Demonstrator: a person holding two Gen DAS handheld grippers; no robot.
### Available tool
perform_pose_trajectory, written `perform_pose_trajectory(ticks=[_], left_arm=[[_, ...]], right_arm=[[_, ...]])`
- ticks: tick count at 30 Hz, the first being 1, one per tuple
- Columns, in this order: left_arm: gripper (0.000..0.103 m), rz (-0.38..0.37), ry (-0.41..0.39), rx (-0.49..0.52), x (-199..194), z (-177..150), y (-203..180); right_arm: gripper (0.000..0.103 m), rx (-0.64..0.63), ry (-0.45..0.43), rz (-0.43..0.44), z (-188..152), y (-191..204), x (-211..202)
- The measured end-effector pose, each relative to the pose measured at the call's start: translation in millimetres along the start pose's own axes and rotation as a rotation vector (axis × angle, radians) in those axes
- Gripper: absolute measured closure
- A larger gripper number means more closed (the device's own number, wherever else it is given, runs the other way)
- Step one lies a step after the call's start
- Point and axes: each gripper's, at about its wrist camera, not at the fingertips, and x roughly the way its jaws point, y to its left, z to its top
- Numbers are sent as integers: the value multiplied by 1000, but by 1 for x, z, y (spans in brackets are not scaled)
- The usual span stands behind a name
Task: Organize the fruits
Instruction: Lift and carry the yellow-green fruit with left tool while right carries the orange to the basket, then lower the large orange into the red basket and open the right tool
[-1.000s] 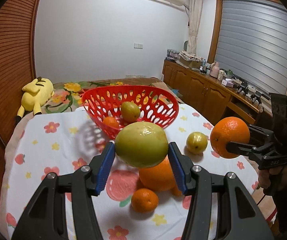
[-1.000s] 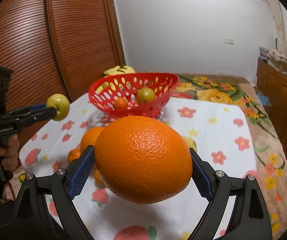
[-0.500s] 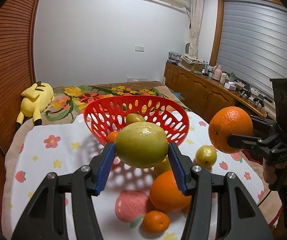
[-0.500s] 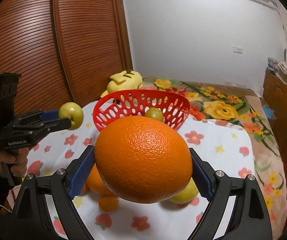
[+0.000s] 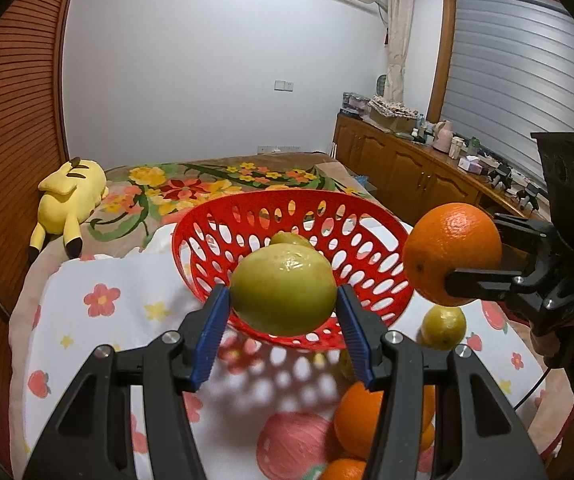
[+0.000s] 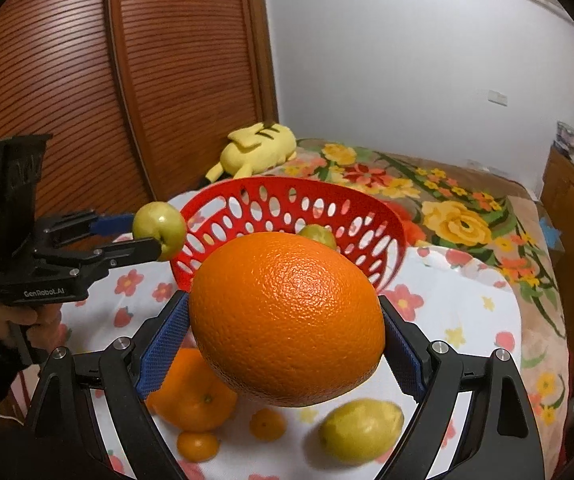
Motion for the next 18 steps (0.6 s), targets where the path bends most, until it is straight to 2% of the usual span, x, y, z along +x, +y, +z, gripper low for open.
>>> perform_pose_trajectory(ticks=[18], left_arm=[[50, -2, 60, -4, 41, 8, 21]], right_arm=[[13, -152, 229, 24, 27, 0, 73]])
